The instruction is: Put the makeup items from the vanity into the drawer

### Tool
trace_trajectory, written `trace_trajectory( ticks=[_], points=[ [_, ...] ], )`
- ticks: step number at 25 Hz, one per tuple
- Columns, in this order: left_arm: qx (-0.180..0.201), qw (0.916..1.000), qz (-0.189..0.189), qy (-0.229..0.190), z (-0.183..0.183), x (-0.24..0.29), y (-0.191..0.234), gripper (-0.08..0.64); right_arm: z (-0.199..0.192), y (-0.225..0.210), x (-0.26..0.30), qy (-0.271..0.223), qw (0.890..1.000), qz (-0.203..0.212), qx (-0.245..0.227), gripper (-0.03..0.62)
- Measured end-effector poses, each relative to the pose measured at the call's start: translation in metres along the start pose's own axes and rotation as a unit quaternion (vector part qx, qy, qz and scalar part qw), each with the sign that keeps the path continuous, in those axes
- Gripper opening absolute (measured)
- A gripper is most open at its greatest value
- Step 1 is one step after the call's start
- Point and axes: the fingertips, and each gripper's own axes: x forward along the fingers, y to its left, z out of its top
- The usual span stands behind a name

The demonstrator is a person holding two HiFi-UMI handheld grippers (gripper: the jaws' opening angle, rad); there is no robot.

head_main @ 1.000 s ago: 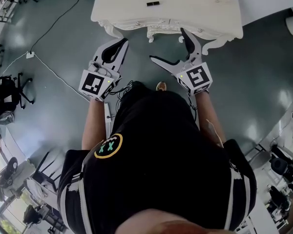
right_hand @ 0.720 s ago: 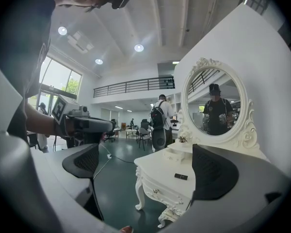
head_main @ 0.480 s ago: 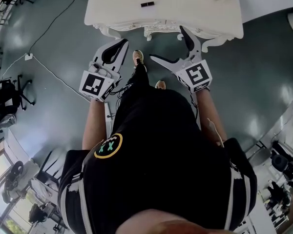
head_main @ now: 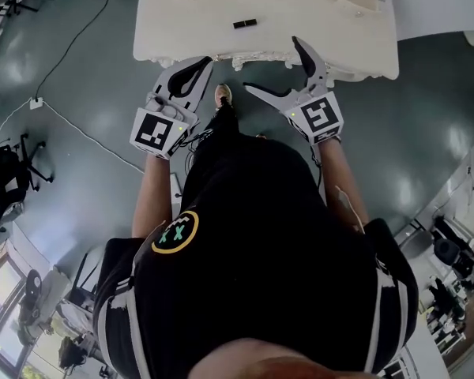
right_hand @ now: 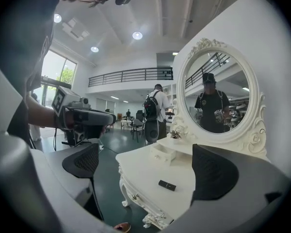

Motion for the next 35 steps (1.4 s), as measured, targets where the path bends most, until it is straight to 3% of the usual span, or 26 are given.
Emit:
trace_trajectory(
  ticks=[9,17,26,35],
  points=[
    [-0.014,0.9994,-0.030,-0.008,-0.010,0.038,0.080,0.020,-0.004,-0.038,0.075,0.048,0.999,-0.012,-0.009,0.600],
    [-0.026,0.9989,-0.039,-0.001,-0.022,0.058,0.113,0.020,-0.017,-0.057,0.110,0.077,0.997,-0.007,-0.004,0.600],
    [-0.028,0.9995,0.004,0.018,-0.019,0.083,0.108,0.020,-0.043,-0.080,0.124,0.091,0.994,0.061,-0.022,0.599],
    [-0.016,0.9992,0.028,0.024,-0.010,0.087,0.106,0.020,-0.109,-0.096,0.160,0.163,0.974,0.143,-0.066,0.598]
  ],
)
